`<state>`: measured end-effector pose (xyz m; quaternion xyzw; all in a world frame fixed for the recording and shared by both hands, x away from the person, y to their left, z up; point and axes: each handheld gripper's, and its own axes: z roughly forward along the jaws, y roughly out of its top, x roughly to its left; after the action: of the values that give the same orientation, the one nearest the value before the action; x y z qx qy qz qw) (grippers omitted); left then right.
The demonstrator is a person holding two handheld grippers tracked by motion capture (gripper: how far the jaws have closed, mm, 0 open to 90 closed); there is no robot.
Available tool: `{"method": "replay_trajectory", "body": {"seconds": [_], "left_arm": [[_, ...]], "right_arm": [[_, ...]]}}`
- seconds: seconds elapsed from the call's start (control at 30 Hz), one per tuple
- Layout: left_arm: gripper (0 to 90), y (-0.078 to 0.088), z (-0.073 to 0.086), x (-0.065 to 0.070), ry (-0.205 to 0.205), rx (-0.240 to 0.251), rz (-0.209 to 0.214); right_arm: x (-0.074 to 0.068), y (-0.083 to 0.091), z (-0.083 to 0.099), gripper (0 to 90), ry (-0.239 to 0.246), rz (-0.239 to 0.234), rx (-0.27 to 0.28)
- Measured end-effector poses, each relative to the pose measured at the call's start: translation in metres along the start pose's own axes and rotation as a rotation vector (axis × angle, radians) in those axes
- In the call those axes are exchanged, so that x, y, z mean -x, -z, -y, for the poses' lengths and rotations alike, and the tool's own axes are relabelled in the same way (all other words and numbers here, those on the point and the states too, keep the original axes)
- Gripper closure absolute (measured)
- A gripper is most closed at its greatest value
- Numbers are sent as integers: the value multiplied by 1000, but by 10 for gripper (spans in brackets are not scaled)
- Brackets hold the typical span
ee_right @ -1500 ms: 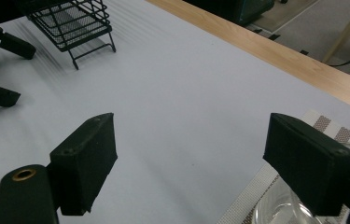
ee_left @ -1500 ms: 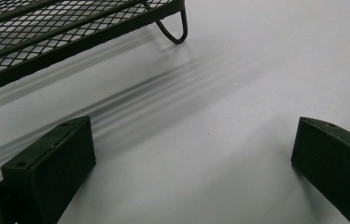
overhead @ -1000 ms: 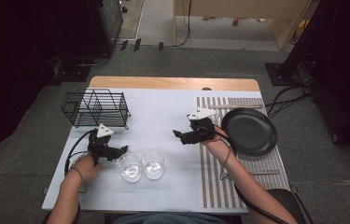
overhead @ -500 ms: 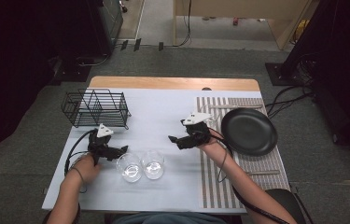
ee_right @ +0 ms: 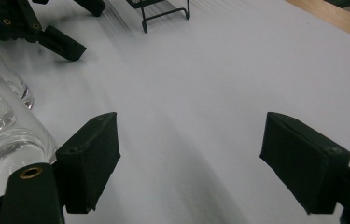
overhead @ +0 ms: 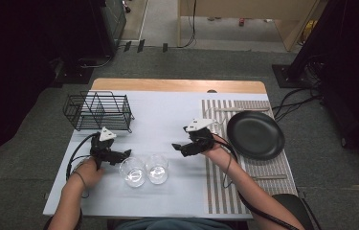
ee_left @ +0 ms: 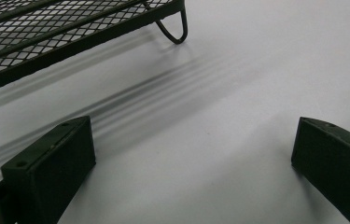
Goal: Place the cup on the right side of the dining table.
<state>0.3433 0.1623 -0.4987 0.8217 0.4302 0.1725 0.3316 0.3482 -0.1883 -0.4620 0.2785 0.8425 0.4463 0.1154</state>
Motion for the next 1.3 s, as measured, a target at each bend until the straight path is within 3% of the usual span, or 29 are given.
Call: {"method": "replay_trajectory", "body": {"seconds": [0.63,1.07,1.3], "left_arm": [[0,0,0,0,0,-1,0],[0,0,0,0,0,-1,0],[0,0,0,0,0,-1,0]], "right_arm": [[5,-16,11,215,-15,-62,-28],[2,-25,18,228,33,-44,-70],[-2,-32,22,230,62,-58,-114]]}}
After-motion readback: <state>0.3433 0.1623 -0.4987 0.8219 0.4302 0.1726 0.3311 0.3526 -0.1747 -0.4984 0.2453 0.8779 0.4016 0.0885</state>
